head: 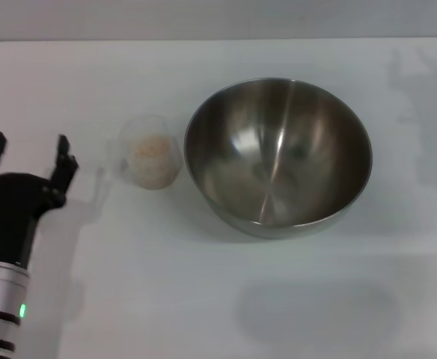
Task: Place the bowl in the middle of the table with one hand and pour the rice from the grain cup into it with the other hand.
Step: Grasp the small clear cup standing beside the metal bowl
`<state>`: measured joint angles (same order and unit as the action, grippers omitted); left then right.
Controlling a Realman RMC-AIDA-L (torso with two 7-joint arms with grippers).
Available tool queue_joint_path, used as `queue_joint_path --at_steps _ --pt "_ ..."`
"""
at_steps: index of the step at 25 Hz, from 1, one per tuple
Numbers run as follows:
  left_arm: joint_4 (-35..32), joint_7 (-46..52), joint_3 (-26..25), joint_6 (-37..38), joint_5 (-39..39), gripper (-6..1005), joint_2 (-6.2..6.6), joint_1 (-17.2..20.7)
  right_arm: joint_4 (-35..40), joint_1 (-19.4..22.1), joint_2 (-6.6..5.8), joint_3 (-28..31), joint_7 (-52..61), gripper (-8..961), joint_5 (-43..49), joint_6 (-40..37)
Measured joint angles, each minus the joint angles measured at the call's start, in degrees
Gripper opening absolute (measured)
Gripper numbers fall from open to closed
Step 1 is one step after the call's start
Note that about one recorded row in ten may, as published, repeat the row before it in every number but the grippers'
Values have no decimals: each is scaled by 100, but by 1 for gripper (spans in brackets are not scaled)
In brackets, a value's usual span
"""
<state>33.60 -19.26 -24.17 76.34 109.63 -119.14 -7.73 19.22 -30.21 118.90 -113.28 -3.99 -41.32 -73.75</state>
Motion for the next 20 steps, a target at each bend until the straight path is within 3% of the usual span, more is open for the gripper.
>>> queue_joint_path --at_steps 6,20 --pt "318 -160 72 -682 -141 860 -4 90 -368 -246 -14 36 -14 443 3 36" --pt "498 -165 257 -985 -172 859 -4 62 -471 -364 -33 110 1 448 -7 286"
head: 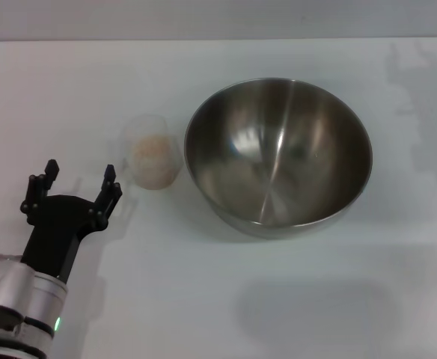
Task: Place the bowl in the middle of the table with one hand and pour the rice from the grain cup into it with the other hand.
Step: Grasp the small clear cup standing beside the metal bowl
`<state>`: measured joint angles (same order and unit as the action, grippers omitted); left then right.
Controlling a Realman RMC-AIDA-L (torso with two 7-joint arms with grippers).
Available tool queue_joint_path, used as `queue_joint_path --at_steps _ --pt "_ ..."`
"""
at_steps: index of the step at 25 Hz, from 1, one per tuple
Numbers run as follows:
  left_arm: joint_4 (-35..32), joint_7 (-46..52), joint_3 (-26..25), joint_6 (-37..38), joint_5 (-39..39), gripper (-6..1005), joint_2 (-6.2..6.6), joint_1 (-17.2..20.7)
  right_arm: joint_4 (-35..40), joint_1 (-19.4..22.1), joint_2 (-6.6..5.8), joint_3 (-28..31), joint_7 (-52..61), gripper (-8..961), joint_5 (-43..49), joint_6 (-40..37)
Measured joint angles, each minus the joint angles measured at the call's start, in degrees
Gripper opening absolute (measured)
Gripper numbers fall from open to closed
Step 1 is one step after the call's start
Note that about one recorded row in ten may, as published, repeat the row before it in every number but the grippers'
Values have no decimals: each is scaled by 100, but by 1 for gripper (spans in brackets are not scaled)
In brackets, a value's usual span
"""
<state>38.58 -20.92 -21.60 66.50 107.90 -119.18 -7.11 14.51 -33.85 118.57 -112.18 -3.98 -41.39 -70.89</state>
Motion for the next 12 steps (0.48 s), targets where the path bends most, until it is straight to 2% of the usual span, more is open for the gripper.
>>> queue_joint_path --at_steps 8,12 --pt "-20 0 -14 -95 0 860 0 -86 -3 68 10 -4 -27 450 -1 -44" --pt "-129 -1 -26 -182 -29 859 0 -259 8 116 20 -5 -29 452 -1 -47"
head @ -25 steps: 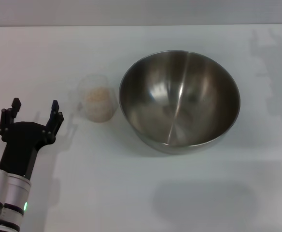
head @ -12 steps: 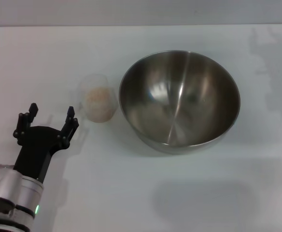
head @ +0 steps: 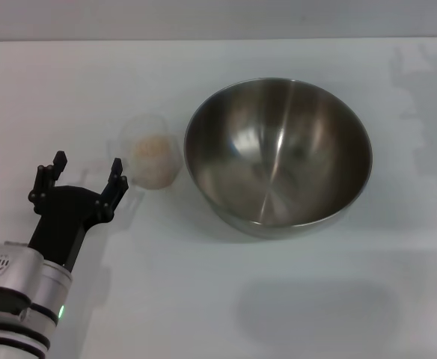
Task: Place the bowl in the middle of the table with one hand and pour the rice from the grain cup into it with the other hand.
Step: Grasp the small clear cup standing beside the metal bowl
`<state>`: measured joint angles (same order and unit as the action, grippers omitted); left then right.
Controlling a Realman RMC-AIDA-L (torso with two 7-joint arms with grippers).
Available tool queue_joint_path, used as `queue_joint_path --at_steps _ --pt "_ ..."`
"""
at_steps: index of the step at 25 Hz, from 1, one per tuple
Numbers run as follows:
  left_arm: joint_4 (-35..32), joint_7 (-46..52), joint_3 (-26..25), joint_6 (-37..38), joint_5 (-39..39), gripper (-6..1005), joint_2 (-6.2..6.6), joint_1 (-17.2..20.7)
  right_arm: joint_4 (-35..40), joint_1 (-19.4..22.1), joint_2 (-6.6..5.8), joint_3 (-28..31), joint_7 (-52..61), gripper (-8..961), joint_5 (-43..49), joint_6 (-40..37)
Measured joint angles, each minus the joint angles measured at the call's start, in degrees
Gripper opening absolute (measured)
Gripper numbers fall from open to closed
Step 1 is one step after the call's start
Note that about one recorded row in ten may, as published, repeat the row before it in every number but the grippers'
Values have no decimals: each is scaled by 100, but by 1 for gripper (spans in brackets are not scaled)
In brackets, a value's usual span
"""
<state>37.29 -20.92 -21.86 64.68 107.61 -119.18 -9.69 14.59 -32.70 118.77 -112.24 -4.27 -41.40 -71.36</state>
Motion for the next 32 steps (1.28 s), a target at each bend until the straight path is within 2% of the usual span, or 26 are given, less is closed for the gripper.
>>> queue_joint_path --at_steps 32 --pt "-388 53 -243 -562 -307 847 0 -578 44 74 15 73 -13 463 25 -18"
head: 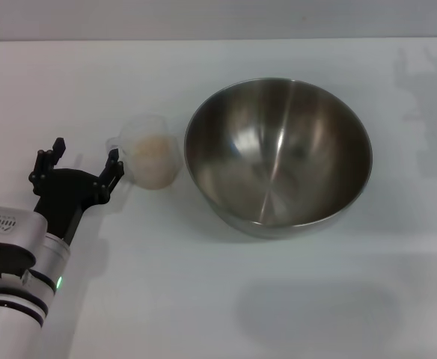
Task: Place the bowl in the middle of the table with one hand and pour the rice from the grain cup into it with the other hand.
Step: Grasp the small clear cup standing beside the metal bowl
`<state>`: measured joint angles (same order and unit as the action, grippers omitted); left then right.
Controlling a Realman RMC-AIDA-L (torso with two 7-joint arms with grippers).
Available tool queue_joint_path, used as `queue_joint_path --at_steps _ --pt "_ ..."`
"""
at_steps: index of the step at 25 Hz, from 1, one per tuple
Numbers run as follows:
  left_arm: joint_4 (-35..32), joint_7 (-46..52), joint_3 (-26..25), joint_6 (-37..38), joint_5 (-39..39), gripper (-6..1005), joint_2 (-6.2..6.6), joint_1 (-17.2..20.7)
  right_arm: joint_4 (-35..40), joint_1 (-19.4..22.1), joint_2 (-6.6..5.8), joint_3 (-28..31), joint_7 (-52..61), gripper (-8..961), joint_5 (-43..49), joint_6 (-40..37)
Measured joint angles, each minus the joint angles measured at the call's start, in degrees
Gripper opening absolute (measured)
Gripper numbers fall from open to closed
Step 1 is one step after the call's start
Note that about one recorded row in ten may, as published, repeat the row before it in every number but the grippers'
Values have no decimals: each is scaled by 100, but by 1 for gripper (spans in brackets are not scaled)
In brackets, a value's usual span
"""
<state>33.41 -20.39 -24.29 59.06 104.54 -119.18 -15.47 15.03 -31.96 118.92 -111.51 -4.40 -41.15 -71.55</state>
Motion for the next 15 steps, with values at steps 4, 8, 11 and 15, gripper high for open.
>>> queue_joint_path --at_steps 4,8,11,15 --pt "-54 0 -23 0 -87 845 0 -55 0 -17 0 -2 0 464 2 0" --pt "-115 0 -85 0 -92 843 0 -112 0 -36 0 -2 0 465 5 10" --pt "-127 0 -97 0 -92 842 0 -122 0 -38 0 -2 0 466 7 13" --pt "-147 0 -122 -6 -93 840 0 -187 0 -42 0 -2 0 468 11 17"
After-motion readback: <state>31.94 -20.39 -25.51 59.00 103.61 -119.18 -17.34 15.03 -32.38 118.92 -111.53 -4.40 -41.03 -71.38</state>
